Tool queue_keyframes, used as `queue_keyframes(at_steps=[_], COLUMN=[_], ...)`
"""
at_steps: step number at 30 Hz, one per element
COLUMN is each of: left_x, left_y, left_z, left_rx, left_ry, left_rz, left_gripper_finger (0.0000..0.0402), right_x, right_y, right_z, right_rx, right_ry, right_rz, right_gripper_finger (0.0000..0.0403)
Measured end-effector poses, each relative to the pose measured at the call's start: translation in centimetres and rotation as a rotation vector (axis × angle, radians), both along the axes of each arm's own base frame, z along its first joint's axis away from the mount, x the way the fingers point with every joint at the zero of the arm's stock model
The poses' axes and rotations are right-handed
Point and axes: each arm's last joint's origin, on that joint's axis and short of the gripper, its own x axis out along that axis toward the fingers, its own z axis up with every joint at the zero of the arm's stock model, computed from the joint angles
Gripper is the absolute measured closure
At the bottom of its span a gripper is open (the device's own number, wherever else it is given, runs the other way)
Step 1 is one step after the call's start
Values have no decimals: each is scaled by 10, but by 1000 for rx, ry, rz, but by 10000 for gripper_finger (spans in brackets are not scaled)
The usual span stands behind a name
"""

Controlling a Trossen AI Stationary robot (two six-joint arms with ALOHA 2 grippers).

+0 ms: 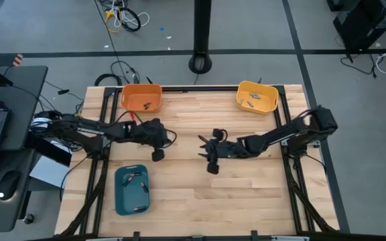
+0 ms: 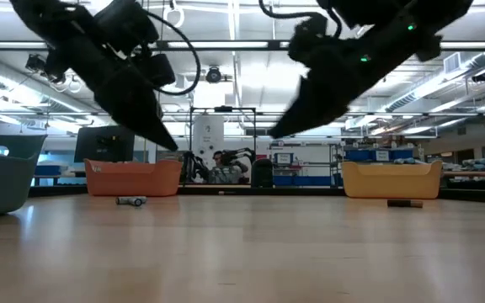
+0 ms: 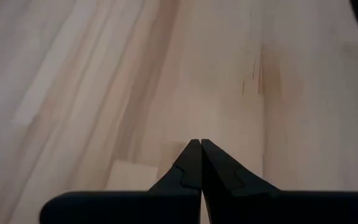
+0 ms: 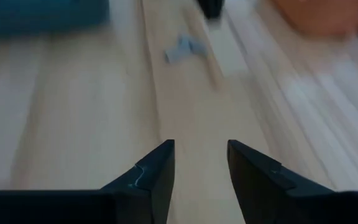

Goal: Sort batteries
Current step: Put the small copper and black battery into the orange bin

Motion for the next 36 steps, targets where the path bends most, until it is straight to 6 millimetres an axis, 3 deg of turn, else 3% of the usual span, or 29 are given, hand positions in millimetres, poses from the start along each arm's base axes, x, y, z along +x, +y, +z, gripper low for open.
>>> queue_keyframes(at_steps=[7,10,14,22,36], left_x=[8,10,13,14,15], left_y=[1,1,1,1,2], left_z=[12,15,20,21,23], left_rx=[16,38,45,51,124], left_ry=[-78,-118,-177,-190,-206], left_rz=[-5,-18,-18,-21,-46], left_gripper_finger=[396,396,396,396,396], right_x=[-56,-68,-70,-76,-76], right_y=[-15,-27,-37,-54,-74], right_z=[14,15,7,-15,-22], right_rx=[41,103,196,211,373], right_ry=[380,478,570,776,782], right_rz=[-115,-168,-145,-190,-178], right_gripper_finger=[226,226,226,228,244])
